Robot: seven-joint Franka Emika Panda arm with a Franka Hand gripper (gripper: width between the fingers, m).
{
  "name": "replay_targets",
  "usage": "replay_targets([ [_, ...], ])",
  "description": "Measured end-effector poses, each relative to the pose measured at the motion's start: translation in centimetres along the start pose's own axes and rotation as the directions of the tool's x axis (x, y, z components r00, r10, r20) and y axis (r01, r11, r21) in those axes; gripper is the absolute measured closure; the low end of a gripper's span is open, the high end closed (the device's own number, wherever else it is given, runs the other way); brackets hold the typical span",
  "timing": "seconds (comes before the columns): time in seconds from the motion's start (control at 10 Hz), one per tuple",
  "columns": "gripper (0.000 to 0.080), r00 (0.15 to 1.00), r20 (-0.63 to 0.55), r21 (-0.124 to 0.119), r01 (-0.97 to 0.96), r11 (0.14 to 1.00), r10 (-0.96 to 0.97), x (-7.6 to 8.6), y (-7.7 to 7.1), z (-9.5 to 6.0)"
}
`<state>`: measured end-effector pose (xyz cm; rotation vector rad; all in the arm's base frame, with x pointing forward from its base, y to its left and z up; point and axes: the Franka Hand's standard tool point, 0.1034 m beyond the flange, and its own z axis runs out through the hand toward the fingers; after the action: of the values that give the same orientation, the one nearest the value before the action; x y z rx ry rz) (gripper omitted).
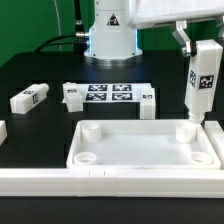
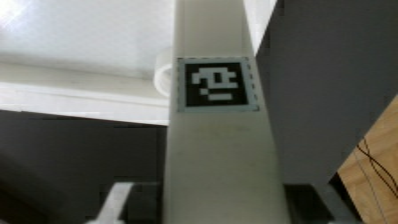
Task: Assemble desk
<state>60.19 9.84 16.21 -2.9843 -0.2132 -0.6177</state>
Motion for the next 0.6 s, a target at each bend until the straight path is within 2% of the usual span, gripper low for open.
replay_targets([
  [0.1, 0.0509, 1.0, 0.001, 0.0, 0.0, 1.0, 0.0, 0.0, 0.0, 0.1],
  [0.2, 0.0509, 1.0, -0.003, 0.0, 0.02, 1.0, -0.02, 0.6, 0.2, 0.4],
  [0.4, 0.0509, 0.998, -0.024, -0.001, 0.057, 0.998, -0.057, 2.9, 0.8, 1.5],
  [0.6, 0.0509, 0.996, -0.03, -0.003, 0.08, 0.997, -0.08, 3.7, 1.3, 2.3],
])
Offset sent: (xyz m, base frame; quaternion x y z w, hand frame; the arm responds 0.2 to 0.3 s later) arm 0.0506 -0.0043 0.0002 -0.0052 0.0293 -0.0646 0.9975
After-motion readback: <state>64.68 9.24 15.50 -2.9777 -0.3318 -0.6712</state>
